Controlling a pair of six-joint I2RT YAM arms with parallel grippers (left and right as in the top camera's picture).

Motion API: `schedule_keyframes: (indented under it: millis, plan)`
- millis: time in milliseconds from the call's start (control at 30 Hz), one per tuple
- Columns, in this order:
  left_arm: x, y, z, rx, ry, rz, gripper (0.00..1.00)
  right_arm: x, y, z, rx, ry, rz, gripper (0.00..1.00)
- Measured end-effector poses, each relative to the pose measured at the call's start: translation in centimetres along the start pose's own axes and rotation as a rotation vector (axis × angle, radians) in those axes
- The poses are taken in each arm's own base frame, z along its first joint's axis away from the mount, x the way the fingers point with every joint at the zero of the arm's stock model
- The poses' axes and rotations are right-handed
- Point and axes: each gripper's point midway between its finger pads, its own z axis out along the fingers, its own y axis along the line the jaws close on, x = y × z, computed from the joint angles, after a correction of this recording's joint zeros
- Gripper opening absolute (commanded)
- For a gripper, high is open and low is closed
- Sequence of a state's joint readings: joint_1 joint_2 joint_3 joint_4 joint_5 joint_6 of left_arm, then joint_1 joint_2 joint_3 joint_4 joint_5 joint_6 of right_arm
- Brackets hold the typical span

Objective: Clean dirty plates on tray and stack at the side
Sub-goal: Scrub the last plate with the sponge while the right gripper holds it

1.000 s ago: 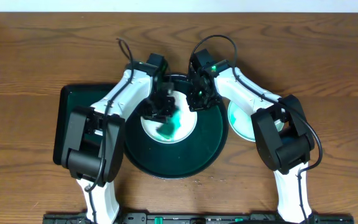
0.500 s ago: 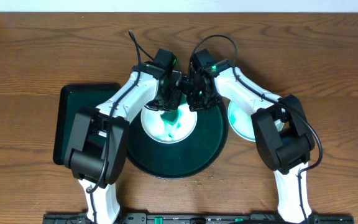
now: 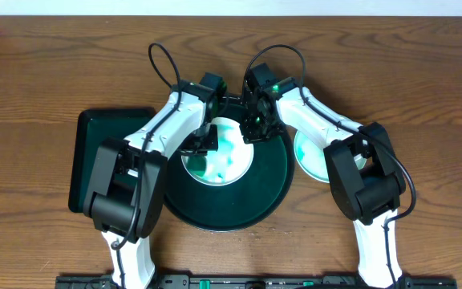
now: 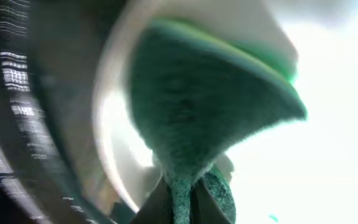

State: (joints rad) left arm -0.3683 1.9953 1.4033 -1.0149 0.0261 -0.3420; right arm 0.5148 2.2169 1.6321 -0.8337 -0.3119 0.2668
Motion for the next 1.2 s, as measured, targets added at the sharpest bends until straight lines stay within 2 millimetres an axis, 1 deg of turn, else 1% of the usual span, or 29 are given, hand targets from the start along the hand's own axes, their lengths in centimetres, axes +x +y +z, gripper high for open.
schedule_keyframes:
  millis: [133,233,333,433,533,633,767,967,1067,1133,1200]
  plan:
    - [1.7,-3.0,-0.5,0.220,0.095,0.122,0.07,0.0,0.0,0.0,0.000,0.000,0.000,0.01]
    - [2.1,-5.0,-1.0,0.340,0.105,0.193,0.07,0.0,0.0,0.0,0.000,0.001,0.000,0.01]
    - [0.9,-6.7,-1.4,0.418,0.043,0.250,0.07,0.1,0.0,0.0,0.000,0.002,0.001,0.01]
    - [-1.0,-7.2,-1.6,0.425,-0.047,0.272,0.07,0.1,0.0,0.0,0.000,0.003,0.001,0.01]
    - [-2.7,-6.3,-1.2,0.349,-0.112,0.229,0.08,0.1,0.0,0.0,0.000,0.003,0.001,0.01]
    - [-3.7,-4.4,-0.8,0.232,-0.146,0.149,0.07,0.1,0.0,0.0,0.000,0.003,0.001,0.01]
    - [-4.2,-2.2,-0.4,0.089,-0.174,0.067,0.07,0.1,0.1,0.0,-0.005,0.007,0.002,0.01]
    - [-3.8,1.5,-0.4,-0.096,-0.169,0.003,0.07,0.2,0.1,0.0,-0.005,0.008,0.002,0.01]
    - [-3.3,2.7,-1.1,-0.132,-0.138,-0.015,0.07,0.2,0.1,0.0,-0.004,0.009,0.003,0.01]
    - [-3.4,3.5,-2.3,-0.152,-0.129,-0.029,0.08,0.2,0.1,0.0,-0.004,0.009,0.003,0.01]
    - [-3.9,4.8,-4.0,-0.185,-0.133,-0.056,0.07,0.3,0.0,0.0,-0.004,0.011,0.003,0.01]
